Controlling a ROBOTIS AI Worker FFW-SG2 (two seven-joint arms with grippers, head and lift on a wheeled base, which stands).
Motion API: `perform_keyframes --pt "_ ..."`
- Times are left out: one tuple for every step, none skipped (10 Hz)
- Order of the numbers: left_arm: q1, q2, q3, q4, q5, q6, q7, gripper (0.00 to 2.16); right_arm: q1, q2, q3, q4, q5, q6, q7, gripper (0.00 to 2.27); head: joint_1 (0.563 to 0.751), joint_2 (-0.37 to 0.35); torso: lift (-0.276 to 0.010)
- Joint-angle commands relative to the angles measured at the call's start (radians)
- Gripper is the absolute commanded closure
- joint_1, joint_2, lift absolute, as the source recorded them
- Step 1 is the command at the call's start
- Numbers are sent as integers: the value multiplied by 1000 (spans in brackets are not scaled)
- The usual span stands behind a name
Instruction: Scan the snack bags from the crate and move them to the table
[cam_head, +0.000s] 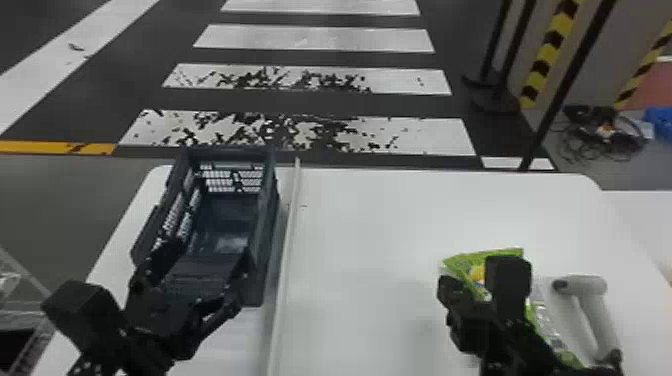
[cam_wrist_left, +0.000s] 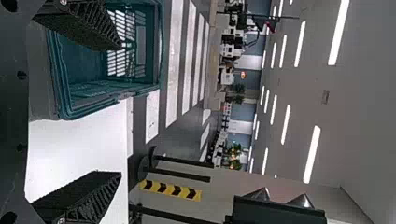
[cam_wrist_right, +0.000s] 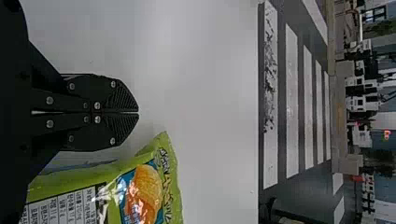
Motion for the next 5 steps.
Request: perform_keyframes --pt "-10 -2 -13 14 0 -2 0 36 32 -7 -20 -114 -61 45 -1 2246 695 23 -95" --pt "-13 -2 -18 19 -2 -2 0 36 36 -12 -43 -159 -86 76 1 2246 695 28 -95" --pt "-13 -2 -19 19 -2 -2 -1 36 38 -21 -83 -174 -102 76 -1 2246 695 21 -95" --pt "-12 1 -18 14 0 -2 0 36 32 -44 -146 -171 -135 67 1 2246 695 13 -95" --pt "-10 6 -14 13 0 -2 -1 36 33 -49 -200 -134 -156 27 7 2246 695 -16 -95"
